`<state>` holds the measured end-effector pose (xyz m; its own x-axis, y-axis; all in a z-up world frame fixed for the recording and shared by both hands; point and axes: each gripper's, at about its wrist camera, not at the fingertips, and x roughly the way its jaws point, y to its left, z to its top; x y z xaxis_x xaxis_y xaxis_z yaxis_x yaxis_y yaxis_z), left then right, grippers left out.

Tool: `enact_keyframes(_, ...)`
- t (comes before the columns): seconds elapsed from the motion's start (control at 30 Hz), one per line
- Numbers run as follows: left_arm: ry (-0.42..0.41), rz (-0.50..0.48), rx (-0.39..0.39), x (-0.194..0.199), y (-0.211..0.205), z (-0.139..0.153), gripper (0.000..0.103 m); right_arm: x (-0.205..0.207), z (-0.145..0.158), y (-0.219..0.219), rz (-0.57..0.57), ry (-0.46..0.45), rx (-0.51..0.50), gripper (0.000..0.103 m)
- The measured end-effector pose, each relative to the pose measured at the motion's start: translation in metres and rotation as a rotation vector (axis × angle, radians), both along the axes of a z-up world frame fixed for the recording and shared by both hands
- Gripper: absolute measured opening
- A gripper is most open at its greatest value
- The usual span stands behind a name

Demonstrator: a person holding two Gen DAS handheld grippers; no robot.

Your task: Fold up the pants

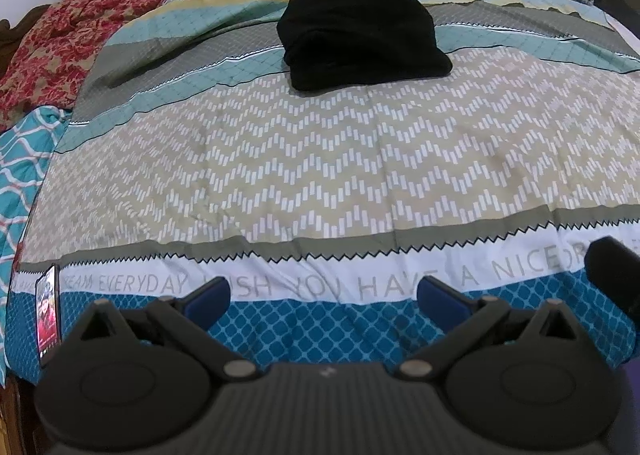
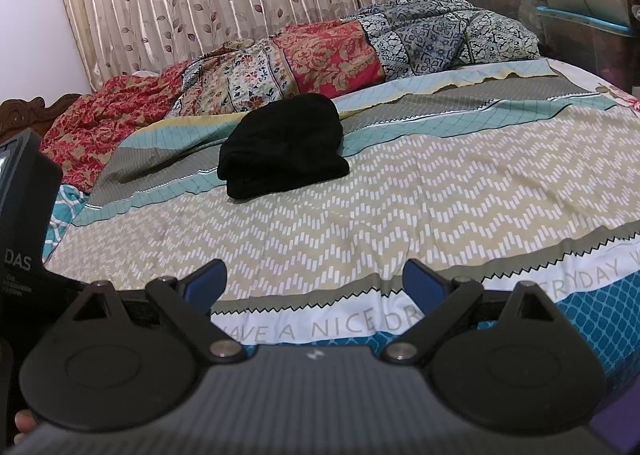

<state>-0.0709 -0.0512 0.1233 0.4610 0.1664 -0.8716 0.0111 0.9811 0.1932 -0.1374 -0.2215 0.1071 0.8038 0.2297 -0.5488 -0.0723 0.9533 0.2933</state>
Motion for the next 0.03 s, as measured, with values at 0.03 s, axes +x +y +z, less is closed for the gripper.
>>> enact_keyframes(0.03, 0.001, -0.001, -0.002, 0.0006, -0.0003, 0.0, 0.103, 0.0003, -0.0001, 0.0002, 0.0, 0.0, 0.001, 0.096)
